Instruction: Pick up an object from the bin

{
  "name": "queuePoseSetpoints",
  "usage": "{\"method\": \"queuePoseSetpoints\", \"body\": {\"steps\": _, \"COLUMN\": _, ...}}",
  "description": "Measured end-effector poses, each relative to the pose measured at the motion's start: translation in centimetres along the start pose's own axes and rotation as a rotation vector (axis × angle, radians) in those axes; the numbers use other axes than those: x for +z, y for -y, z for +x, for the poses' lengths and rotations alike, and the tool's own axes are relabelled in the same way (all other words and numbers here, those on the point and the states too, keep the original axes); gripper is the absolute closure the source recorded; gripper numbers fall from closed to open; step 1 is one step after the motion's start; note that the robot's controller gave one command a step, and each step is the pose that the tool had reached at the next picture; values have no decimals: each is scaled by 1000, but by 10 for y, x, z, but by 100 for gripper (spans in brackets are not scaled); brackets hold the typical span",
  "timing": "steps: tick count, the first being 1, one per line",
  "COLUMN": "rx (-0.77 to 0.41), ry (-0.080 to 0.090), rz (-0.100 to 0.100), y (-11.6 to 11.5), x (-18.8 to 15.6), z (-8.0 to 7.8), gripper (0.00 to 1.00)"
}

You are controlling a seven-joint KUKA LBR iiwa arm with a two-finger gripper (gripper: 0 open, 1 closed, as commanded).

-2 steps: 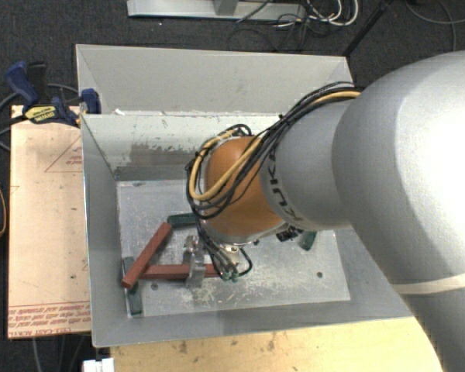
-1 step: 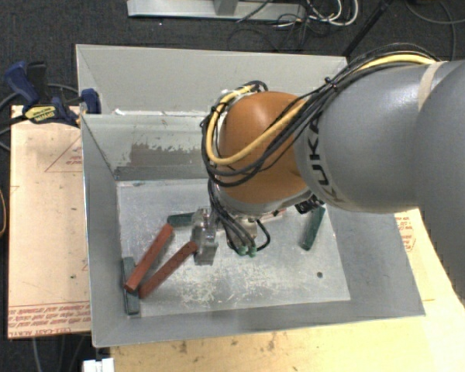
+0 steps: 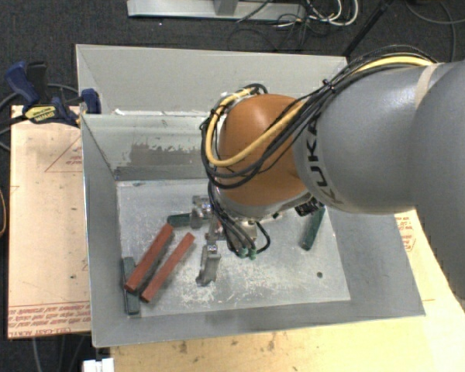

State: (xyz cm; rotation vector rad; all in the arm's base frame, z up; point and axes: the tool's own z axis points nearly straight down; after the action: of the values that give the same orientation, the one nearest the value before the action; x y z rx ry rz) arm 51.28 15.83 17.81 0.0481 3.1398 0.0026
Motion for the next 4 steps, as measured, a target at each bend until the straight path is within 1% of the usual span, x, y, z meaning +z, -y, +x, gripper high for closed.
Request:
{"method": "queuePoseSetpoints", "body": {"steps": 1, "rx": -142, "ry": -5, "rz": 1, "y": -74, "x": 111, "z": -31, "gripper": 0}}
{"method": "queuePoseSetpoints", "body": {"steps": 2, "rx": -138, "ry": 4, "rz": -3, "y": -74, "x": 104, "z": -35, "gripper": 100}}
{"method": "queuePoseSetpoints", "body": {"steps": 3, "rx": -138, "ry": 8, "rz": -2, "y": -73, "x": 106, "z": -35, "gripper": 0}}
{"method": "queuePoseSetpoints", "body": {"steps": 4, "rx": -138, "ry": 1, "rz": -2, "y": -73, "x": 105, "z": -34, "gripper": 100}}
